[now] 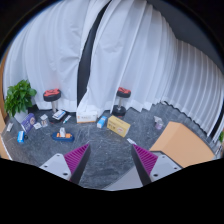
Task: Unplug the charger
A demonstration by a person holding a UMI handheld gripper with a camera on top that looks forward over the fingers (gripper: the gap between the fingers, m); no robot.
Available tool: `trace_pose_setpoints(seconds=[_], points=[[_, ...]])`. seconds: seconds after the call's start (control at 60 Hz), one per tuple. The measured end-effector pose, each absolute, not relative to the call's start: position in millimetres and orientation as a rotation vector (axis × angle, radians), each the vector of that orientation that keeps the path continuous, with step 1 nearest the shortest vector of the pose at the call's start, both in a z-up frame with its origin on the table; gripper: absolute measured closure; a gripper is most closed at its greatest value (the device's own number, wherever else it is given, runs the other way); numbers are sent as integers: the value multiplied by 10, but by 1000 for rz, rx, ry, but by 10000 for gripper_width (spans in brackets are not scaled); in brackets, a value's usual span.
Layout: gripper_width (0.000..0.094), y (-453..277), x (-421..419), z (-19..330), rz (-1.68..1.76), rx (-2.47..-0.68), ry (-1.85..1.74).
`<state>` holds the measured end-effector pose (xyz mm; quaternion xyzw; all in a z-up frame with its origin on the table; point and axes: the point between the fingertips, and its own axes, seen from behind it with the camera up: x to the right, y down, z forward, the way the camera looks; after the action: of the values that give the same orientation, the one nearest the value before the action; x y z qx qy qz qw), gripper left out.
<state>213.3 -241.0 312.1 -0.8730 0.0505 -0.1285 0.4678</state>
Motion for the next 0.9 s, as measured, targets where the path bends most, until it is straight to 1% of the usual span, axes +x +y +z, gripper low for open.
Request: trace_pose_setpoints(seconds=[0.117,0.267,0.367,0.5,0.583,0.65,0.7,0.833,0.867,0.9], points=[[91,-2413,2198,3016,-317,-2153,144],[91,-2385,2286,2620,-336,-2187,182],[91,-2394,2168,2194,-331,-2213,202],[88,-2325,1618,1406,-255,-2267,179],[89,-2102,1096,974,-162,-2283,145],[81,-1780,693,745,-100,-2255,117],[82,-1485,432,657,-68,-2225,93],[91,-592,-82,662,-18,-2115,26],[109,-370,-178,694,-5,-2084,7],[152,-160,-236,709,-6,-2057,-9]])
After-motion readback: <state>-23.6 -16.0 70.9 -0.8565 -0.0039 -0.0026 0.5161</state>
